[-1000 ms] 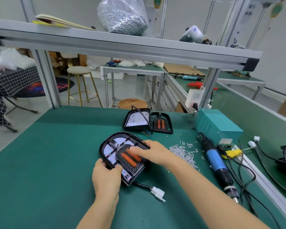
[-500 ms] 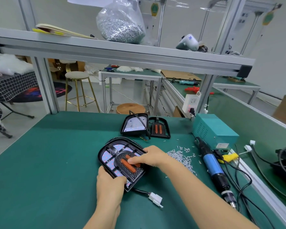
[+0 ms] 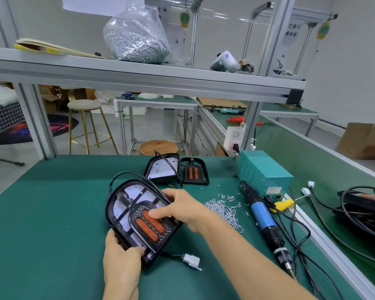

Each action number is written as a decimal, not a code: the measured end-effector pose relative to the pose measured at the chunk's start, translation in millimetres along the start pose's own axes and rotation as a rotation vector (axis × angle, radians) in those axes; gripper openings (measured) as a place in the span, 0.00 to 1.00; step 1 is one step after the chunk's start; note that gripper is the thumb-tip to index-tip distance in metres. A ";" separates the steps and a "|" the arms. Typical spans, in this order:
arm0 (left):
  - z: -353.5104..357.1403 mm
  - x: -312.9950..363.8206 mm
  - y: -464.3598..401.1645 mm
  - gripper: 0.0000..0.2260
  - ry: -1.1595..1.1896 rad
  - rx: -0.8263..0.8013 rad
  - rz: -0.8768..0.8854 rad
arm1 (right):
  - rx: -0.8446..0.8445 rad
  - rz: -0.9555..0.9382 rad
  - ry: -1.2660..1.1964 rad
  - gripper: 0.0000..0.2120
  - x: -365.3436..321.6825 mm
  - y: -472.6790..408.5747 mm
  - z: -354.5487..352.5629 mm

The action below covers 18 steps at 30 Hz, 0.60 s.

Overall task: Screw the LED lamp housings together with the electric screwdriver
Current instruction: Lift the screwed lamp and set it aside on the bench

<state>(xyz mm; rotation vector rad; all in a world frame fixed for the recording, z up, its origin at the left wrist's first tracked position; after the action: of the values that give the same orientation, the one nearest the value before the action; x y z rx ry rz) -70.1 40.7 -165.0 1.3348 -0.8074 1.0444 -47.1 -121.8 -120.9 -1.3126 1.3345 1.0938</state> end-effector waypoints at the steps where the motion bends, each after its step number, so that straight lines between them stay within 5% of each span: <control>1: -1.4 2.5 2.1 0.29 0.035 -0.004 0.007 | -0.011 -0.050 -0.002 0.16 -8.0 2.0 2.7; 6: -5.5 15.0 6.2 0.33 0.187 -0.092 0.032 | 0.061 -0.331 -0.047 0.14 -57.4 22.8 -0.6; 15: 46.7 75.8 49.7 0.17 0.390 -0.763 0.114 | 0.254 -0.531 -0.510 0.19 -97.2 66.5 -33.7; 18: 65.7 95.9 54.8 0.29 0.410 -0.836 0.146 | 0.308 -0.525 -0.611 0.16 -102.1 78.0 -53.2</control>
<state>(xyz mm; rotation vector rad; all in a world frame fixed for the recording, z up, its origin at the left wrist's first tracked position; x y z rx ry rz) -80.0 -14.9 -49.5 0.3444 -0.8889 0.8923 -127.8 -155.1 -12.6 -0.9137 0.6181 0.7855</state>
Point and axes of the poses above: each hand's wrist, its own y-axis away from the middle knuckle, its own z-axis out of the palm, x = y × z, the point moved 8 cm from there along -y, towards the middle knuckle, and after that the axes turned 13 degrees about -z, right-handed, at the moved point
